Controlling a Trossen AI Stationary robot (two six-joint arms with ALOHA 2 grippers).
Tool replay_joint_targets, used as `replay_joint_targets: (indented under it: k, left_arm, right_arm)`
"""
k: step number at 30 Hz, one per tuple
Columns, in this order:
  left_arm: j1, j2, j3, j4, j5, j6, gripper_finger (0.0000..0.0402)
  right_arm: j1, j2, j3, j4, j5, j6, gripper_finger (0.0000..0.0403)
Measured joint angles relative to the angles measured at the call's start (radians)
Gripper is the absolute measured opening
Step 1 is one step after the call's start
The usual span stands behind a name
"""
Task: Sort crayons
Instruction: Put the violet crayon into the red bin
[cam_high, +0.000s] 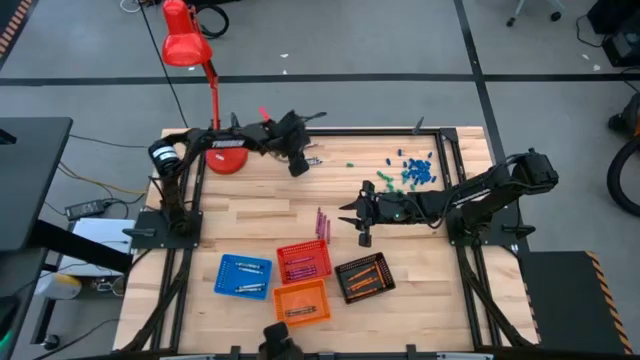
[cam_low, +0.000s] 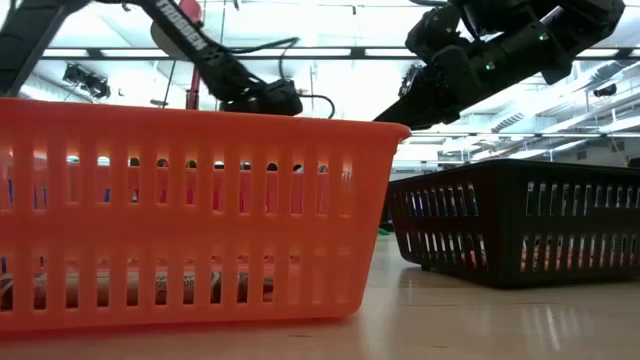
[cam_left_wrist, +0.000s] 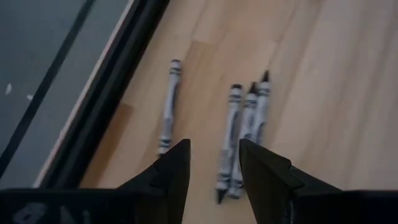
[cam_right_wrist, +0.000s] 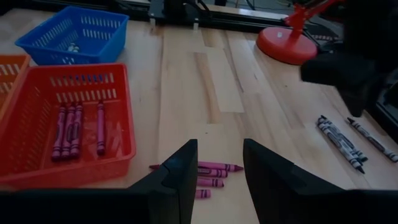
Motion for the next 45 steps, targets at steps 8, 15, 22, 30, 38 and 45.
replay_joint_targets:
  k: [8,15,22,30,38,45]
  left_arm:
    - [0.056,0.154,0.225,-0.245,0.010,0.080,0.0148]
    - [0.081,0.204,0.274,-0.276,0.035,0.102,0.0148]
    - [0.081,0.190,0.274,-0.301,0.054,0.136,0.0148]
    - [0.060,0.055,0.077,-0.130,0.104,0.137,0.0144]
    - [0.007,-0.218,-0.187,0.179,0.105,0.120,0.0141]
    - [-0.065,-0.367,-0.336,0.219,0.106,0.082,0.0141]
  right_arm:
    - [0.000,0.000,0.000,-0.005,-0.004,0.000,0.0132]
    - [0.000,0.000,0.000,-0.018,-0.003,0.004,0.0132]
    - [0.000,0.000,0.000,-0.071,0.001,0.024,0.0132]
    - [-0.081,0.007,0.000,-0.099,-0.060,0.077,0.0132]
    - [-0.326,0.215,0.101,0.023,-0.237,0.008,0.0132]
    - [-0.424,0.414,0.324,-0.059,-0.262,-0.046,0.0132]
